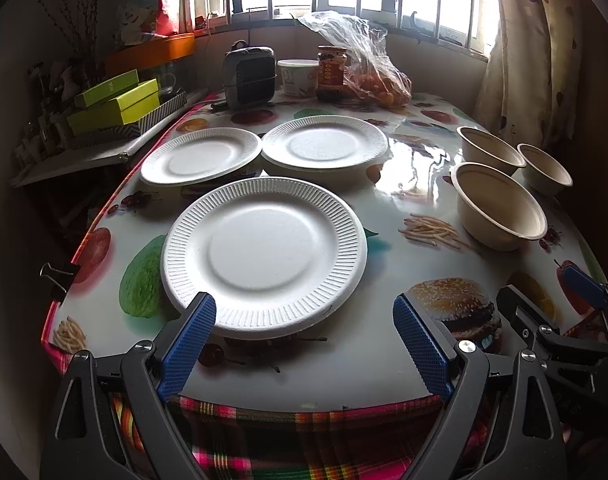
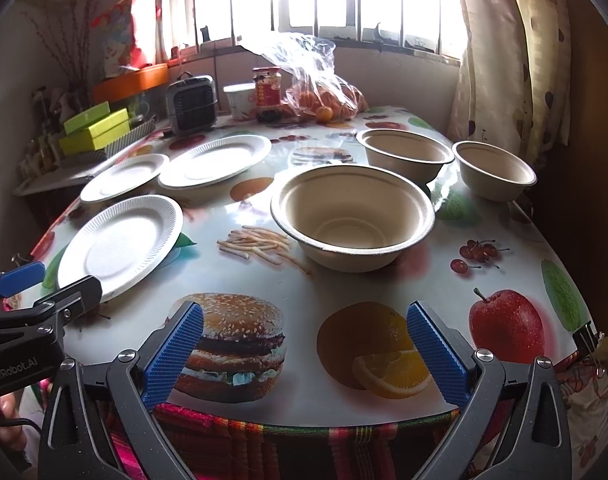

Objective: Organize plates and bowls

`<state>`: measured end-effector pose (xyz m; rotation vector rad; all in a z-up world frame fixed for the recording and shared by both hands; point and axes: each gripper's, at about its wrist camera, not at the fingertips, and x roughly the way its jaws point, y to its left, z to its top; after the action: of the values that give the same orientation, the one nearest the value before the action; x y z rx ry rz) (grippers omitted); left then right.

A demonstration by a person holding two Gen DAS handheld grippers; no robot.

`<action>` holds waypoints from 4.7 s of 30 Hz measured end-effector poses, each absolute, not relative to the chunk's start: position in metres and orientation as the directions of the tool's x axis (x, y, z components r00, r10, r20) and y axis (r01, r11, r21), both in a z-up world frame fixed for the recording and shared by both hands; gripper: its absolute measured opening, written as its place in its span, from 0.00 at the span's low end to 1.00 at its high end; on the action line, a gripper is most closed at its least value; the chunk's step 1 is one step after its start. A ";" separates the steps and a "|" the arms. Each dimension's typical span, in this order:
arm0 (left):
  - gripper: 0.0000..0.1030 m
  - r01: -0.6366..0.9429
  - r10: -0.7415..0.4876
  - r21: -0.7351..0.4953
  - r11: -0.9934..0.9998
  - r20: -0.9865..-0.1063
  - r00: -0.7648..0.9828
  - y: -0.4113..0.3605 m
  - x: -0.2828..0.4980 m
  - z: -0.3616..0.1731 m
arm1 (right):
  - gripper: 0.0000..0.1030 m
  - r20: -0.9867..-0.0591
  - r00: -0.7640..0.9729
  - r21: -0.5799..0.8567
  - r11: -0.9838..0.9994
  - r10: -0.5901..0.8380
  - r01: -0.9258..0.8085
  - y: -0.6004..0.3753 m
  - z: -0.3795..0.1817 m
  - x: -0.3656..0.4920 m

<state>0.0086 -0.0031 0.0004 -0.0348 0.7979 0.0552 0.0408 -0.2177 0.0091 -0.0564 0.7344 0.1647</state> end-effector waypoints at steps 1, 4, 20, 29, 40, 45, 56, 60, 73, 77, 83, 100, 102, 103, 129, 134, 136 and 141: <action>0.88 -0.064 0.036 -0.012 0.998 -0.716 0.697 -0.003 0.009 0.000 | 1.00 -0.670 0.731 0.005 0.985 0.129 -0.170 -0.217 0.009 0.041; 0.88 -0.066 0.037 -0.012 0.998 -0.716 0.697 -0.002 0.008 0.001 | 1.00 -0.669 0.732 0.005 0.986 0.129 -0.169 -0.217 0.010 0.040; 0.88 -0.071 0.041 -0.013 0.997 -0.709 0.704 -0.001 0.005 0.002 | 1.00 -0.664 0.737 0.011 0.987 0.129 -0.163 -0.219 0.011 0.037; 0.88 -0.072 0.042 -0.013 0.997 -0.709 0.704 -0.001 0.005 0.002 | 1.00 -0.664 0.737 0.011 0.986 0.130 -0.164 -0.220 0.012 0.037; 0.88 -0.072 0.041 -0.014 0.997 -0.709 0.704 0.000 0.005 0.002 | 1.00 -0.664 0.737 0.011 0.986 0.130 -0.164 -0.220 0.012 0.037; 0.88 -0.072 0.041 -0.014 0.997 -0.708 0.705 0.000 0.005 0.002 | 1.00 -0.664 0.737 0.011 0.987 0.129 -0.163 -0.220 0.012 0.037; 0.88 -0.072 0.040 -0.016 0.997 -0.706 0.708 0.001 0.005 0.003 | 1.00 -0.661 0.739 0.014 0.986 0.134 -0.166 -0.221 0.014 0.037; 0.88 -0.081 0.044 -0.020 0.996 -0.700 0.713 0.007 0.007 0.008 | 1.00 -0.652 0.745 0.013 0.984 0.143 -0.178 -0.221 0.020 0.039; 0.88 -0.152 0.072 -0.054 0.987 -0.693 0.717 0.052 0.025 0.027 | 1.00 -0.613 0.757 0.026 0.963 0.227 -0.268 -0.194 0.056 0.068; 0.88 -0.185 0.083 -0.074 0.980 -0.695 0.714 0.073 0.034 0.032 | 1.00 -0.608 0.749 0.038 0.953 0.262 -0.302 -0.181 0.066 0.084; 0.88 -0.226 0.107 -0.081 0.971 -0.696 0.710 0.102 0.047 0.038 | 1.00 -0.609 0.734 0.045 0.937 0.301 -0.347 -0.158 0.075 0.109; 0.88 -0.302 0.120 -0.132 0.944 -0.714 0.689 0.176 0.092 0.046 | 1.00 -0.648 0.630 0.110 0.872 0.427 -0.477 -0.094 0.092 0.188; 0.88 -0.314 0.117 -0.146 0.938 -0.720 0.684 0.184 0.097 0.046 | 1.00 -0.662 0.617 0.112 0.870 0.426 -0.480 -0.087 0.091 0.199; 0.88 -0.321 0.118 -0.151 0.935 -0.721 0.682 0.188 0.099 0.046 | 1.00 -0.666 0.607 0.118 0.864 0.434 -0.489 -0.083 0.091 0.204; 0.57 -0.372 0.047 -0.239 0.897 -0.785 0.618 0.243 0.158 0.024 | 0.70 -0.794 0.355 0.168 0.739 0.494 -0.653 0.022 0.059 0.327; 0.46 -0.379 0.018 -0.256 0.889 -0.809 0.587 0.247 0.167 0.010 | 0.46 -0.826 0.286 0.215 0.741 0.485 -0.636 0.026 0.039 0.348; 0.43 -0.386 0.001 -0.269 0.882 -0.818 0.575 0.250 0.170 0.004 | 0.46 -0.838 0.249 0.234 0.731 0.486 -0.641 0.029 0.029 0.354; 0.40 -0.389 -0.022 -0.289 0.875 -0.826 0.563 0.253 0.176 -0.006 | 0.44 -0.871 0.181 0.253 0.732 0.457 -0.632 0.035 0.004 0.360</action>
<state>0.1760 0.2528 -0.0064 -0.4755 0.9565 0.2254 0.3602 0.0346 0.0039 -0.1787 1.1548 0.7747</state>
